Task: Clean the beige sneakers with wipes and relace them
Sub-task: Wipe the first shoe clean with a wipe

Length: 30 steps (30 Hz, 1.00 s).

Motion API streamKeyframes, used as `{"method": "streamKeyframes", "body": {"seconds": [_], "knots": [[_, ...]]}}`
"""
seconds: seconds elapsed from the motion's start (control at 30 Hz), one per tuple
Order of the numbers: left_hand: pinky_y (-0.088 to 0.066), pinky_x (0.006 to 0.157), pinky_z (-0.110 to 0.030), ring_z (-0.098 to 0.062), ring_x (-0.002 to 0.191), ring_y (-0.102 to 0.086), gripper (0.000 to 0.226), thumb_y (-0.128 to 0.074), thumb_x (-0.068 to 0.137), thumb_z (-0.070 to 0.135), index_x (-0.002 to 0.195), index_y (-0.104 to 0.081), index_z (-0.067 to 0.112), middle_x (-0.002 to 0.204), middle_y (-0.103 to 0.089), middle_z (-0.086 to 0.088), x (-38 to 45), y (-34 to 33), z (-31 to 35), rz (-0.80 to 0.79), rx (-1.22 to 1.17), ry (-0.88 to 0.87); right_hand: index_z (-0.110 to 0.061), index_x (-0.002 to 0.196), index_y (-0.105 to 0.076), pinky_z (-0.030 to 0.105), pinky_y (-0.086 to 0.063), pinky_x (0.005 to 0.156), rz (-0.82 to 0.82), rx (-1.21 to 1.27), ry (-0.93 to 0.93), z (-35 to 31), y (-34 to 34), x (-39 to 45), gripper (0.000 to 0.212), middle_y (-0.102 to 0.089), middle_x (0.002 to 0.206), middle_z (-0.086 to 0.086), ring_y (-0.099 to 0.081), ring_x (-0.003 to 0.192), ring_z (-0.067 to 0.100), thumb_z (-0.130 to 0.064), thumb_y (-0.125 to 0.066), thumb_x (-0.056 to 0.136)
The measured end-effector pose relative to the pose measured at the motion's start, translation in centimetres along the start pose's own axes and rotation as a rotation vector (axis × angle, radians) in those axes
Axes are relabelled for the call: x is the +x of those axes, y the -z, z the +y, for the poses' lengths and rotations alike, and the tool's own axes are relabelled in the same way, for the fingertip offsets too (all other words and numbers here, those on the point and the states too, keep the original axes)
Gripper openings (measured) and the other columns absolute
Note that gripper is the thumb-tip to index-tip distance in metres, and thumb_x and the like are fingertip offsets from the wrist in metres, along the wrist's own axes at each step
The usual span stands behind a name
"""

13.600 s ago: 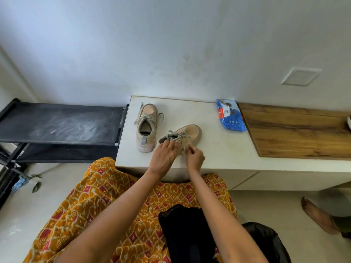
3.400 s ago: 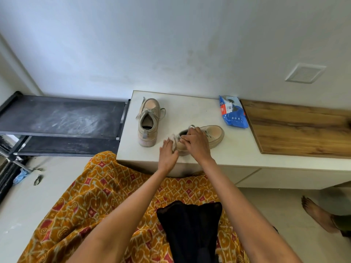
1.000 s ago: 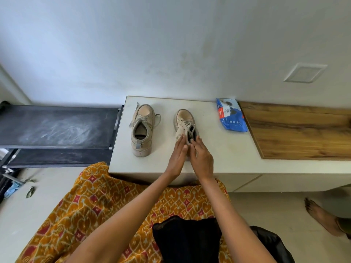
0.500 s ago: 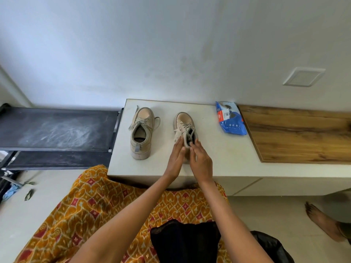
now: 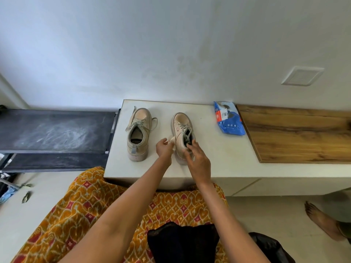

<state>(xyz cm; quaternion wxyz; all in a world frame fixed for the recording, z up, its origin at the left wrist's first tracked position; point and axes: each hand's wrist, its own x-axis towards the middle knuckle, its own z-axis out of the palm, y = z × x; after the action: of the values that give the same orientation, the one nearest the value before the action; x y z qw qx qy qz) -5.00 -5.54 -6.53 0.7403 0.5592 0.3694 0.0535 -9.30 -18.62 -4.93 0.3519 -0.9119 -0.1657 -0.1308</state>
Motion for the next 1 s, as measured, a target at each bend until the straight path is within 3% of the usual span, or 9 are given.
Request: {"method": "streamKeyframes", "body": {"seconds": [0.13,0.27,0.37,0.47,0.57,0.63,0.73,0.83,1.0], "knots": [[-0.054,0.069,-0.027,-0.021,0.082,-0.062,0.023,-0.061,0.09,0.008,0.109,-0.064,-0.004,0.098,-0.066,-0.016,0.4,0.9,-0.3,-0.074,0.052,0.051,-0.009,0.095,-0.063,0.013,-0.045,0.079,-0.037,-0.041,0.059,0.3,0.6,1.4,0.019,-0.062,0.122,0.008,-0.062,0.108,0.018,-0.026,-0.066,0.087],[-0.052,0.071,-0.032,-0.022,0.084,-0.06,0.016,-0.065,0.087,0.009,0.101,-0.065,0.002,0.094,-0.066,-0.014,-0.3,1.3,-0.8,-0.054,-0.013,-0.018,-0.01,0.092,-0.062,0.03,-0.049,0.093,-0.182,-0.014,0.097,1.4,2.4,2.7,0.013,-0.055,0.134,0.006,-0.049,0.127,0.014,-0.022,-0.064,0.088],[-0.049,0.062,-0.024,-0.02,0.083,-0.06,0.013,-0.063,0.089,0.012,0.1,-0.064,0.006,0.096,-0.066,-0.013,-1.2,0.7,-0.4,0.029,0.013,-0.129,-0.013,0.096,-0.063,0.023,-0.047,0.086,-0.184,-0.031,0.067,2.2,3.4,2.8,0.013,-0.044,0.143,0.003,-0.049,0.123,0.013,-0.023,-0.063,0.088],[-0.046,0.075,-0.023,-0.018,0.091,-0.062,0.015,-0.058,0.092,0.016,0.102,-0.067,0.011,0.1,-0.069,-0.006,-1.5,0.0,0.7,0.105,0.186,-0.357,-0.018,0.1,-0.066,0.031,-0.05,0.089,-0.055,-0.123,-0.014,2.2,3.0,2.3,0.015,-0.046,0.142,0.006,-0.046,0.127,0.017,-0.027,-0.063,0.088],[-0.046,0.082,-0.026,-0.018,0.103,-0.062,0.027,-0.047,0.098,0.024,0.116,-0.064,0.015,0.112,-0.068,-0.005,-1.9,-0.6,0.8,-0.043,0.5,-0.608,-0.015,0.107,-0.068,0.04,-0.04,0.106,0.027,-0.155,-0.047,2.0,1.9,1.7,0.021,-0.061,0.127,0.008,-0.045,0.131,0.025,-0.024,-0.063,0.089],[-0.045,0.097,-0.031,-0.017,0.119,-0.054,0.035,-0.042,0.1,0.025,0.13,-0.055,0.013,0.13,-0.059,-0.006,-3.1,-0.9,-0.4,-0.155,0.461,-0.644,-0.015,0.108,-0.069,0.04,-0.033,0.109,0.059,-0.2,-0.035,2.2,1.6,1.5,0.021,-0.066,0.121,0.007,-0.047,0.129,0.027,-0.024,-0.063,0.089],[-0.029,0.107,-0.015,-0.006,0.134,-0.034,0.043,-0.037,0.1,0.029,0.141,-0.042,0.014,0.145,-0.04,0.003,-4.9,-0.2,-3.0,-0.271,0.407,-0.738,-0.017,0.104,-0.07,0.041,-0.034,0.107,0.085,-0.249,-0.006,2.5,1.7,1.6,0.019,-0.069,0.115,0.005,-0.052,0.125,0.028,-0.026,-0.066,0.087],[-0.015,0.114,-0.019,0.001,0.138,-0.017,0.046,-0.03,0.102,0.032,0.146,-0.031,0.018,0.152,-0.027,0.006,-3.9,0.2,-3.5,-0.305,0.544,-0.751,-0.018,0.1,-0.071,0.042,-0.034,0.106,0.082,-0.26,0.014,2.4,2.0,1.7,0.017,-0.07,0.112,0.005,-0.054,0.122,0.027,-0.025,-0.068,0.085],[-0.005,0.116,-0.029,-0.009,0.144,-0.009,0.053,-0.023,0.102,0.039,0.15,-0.02,0.016,0.157,-0.015,0.002,-0.7,-1.0,0.4,-0.347,0.596,-0.534,-0.016,0.098,-0.072,0.043,-0.035,0.105,0.073,-0.264,0.018,2.2,2.1,2.1,0.015,-0.071,0.109,0.006,-0.055,0.12,0.027,-0.023,-0.068,0.084]]}}
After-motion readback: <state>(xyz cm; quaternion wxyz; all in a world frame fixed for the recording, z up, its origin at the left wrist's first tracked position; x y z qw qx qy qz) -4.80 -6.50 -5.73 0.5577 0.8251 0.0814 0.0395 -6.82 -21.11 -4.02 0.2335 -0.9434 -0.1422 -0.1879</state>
